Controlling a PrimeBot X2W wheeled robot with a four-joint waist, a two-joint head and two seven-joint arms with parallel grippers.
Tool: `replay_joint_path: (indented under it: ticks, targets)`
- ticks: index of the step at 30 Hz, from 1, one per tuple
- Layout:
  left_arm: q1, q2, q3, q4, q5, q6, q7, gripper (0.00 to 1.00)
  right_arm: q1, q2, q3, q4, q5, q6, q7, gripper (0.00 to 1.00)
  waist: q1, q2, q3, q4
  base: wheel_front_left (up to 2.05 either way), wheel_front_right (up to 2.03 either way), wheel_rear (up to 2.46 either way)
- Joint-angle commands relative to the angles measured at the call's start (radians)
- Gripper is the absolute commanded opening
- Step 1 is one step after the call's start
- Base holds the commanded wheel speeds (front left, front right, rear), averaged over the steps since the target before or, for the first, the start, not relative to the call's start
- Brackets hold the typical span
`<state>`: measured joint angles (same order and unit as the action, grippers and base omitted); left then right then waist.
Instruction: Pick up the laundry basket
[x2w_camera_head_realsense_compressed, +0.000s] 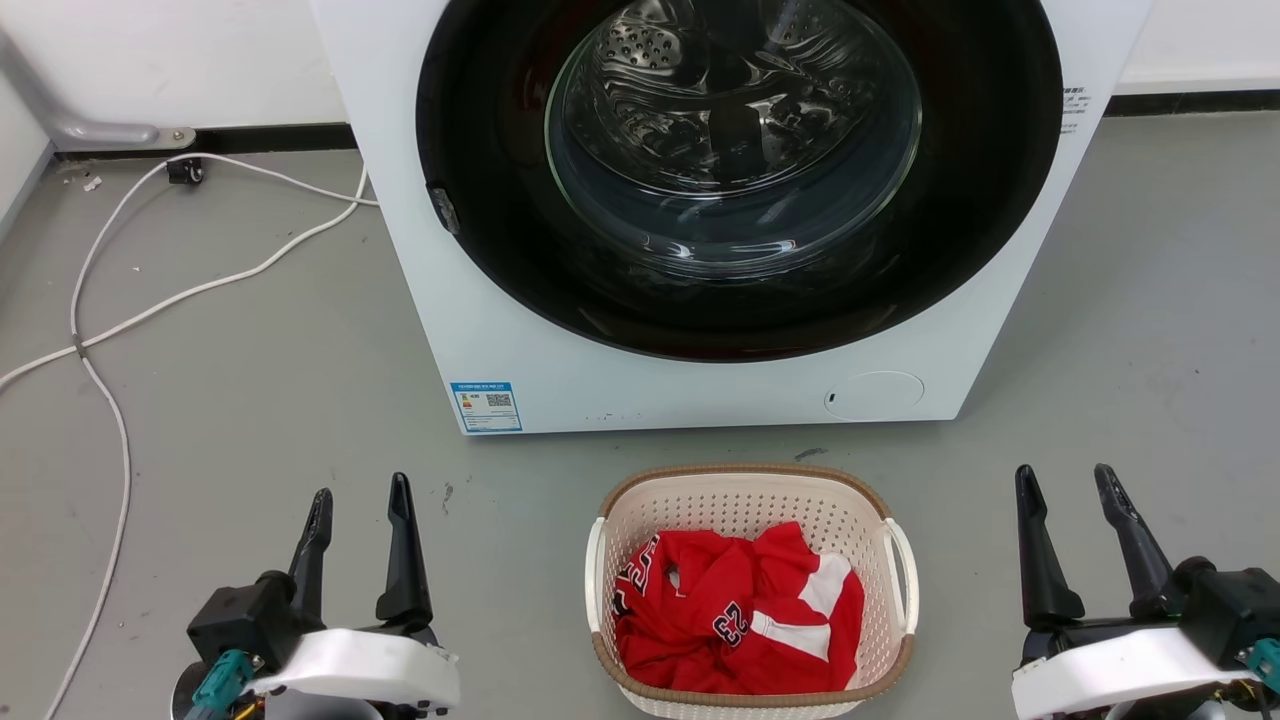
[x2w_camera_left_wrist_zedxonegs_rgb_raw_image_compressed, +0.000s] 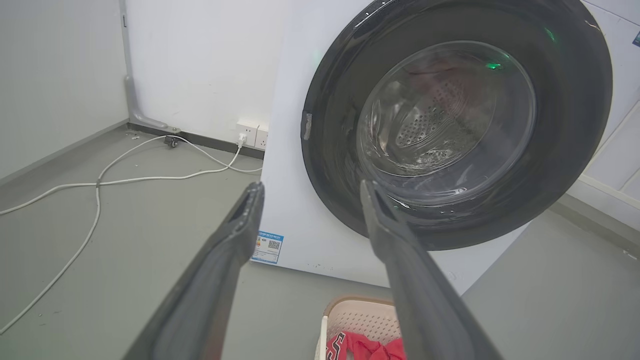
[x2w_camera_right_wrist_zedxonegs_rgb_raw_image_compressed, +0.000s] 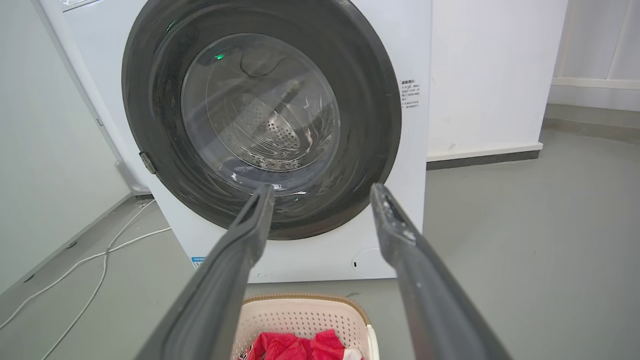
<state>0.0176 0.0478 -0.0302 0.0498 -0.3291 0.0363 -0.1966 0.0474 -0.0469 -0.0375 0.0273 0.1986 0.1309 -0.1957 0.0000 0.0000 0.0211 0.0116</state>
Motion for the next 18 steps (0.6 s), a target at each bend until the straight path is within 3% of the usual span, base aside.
replay_joint_path:
  ticks: [1,18]
  targets:
    - [0.007,0.003,-0.003,-0.012,0.025,0.004,-0.010,1.00,0.006,-0.005,0.001,-0.014,-0.027,0.000,-0.010,1.00,0.0000,0.0000,0.000,0.000,0.00,0.00,0.00]
    - [0.024,0.003,-0.015,-0.023,0.166,0.015,-0.044,1.00,0.024,-0.005,0.000,-0.029,-0.174,0.000,-0.045,1.00,0.0000,0.0000,0.000,0.004,0.00,0.00,0.00]
